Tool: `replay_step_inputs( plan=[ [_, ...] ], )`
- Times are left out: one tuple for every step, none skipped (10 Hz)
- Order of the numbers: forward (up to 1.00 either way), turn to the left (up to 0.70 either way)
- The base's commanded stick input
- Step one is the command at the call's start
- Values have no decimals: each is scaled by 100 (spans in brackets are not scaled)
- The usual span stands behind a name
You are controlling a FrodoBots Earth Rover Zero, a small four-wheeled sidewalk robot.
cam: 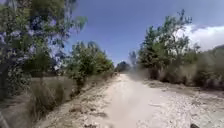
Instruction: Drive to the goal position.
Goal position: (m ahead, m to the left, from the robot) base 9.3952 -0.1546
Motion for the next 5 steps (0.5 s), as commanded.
replay_step_inputs(
  plan=[
    [45, 2],
    [45, 2],
    [45, 2],
    [45, 2],
    [45, 2]
  ],
)
